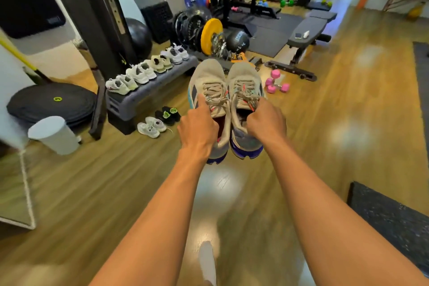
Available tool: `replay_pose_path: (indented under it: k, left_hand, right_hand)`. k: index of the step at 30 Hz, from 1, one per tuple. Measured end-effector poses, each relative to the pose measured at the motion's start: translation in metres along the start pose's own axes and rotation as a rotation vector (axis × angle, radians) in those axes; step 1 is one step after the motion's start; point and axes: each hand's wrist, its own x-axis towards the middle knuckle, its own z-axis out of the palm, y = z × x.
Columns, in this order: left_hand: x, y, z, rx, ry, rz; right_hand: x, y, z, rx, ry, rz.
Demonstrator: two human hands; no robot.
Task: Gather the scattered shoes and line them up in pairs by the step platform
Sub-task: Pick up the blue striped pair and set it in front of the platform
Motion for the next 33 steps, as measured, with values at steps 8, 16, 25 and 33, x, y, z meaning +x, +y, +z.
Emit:
replay_pose_path:
  k: [8,16,25,33]
  left_hand:
    - [0.151,-0.054,0.064,-0.043,-0.072,-0.126]
    - [0.296,-0.082,0.123,-0.102,-0.119,-0.232]
    - [0.466,-0.088,0.218,-0.118,-0.129,-0.405]
    - [0.594,-0.115,0.288,-0.085,-0.148,-0.508]
  right_hand:
    - [0.141,-0.064,0.077,-0.063,-0.096,-0.007]
    - [0.281,-0.107,0.137,-0.051,-0.185,0.005]
    - [0.485,-0.136,0.207,-0.064,-0.294,-0.063]
    - [0.628,-0.173,0.283,-0.087,-0.427,-0.059]
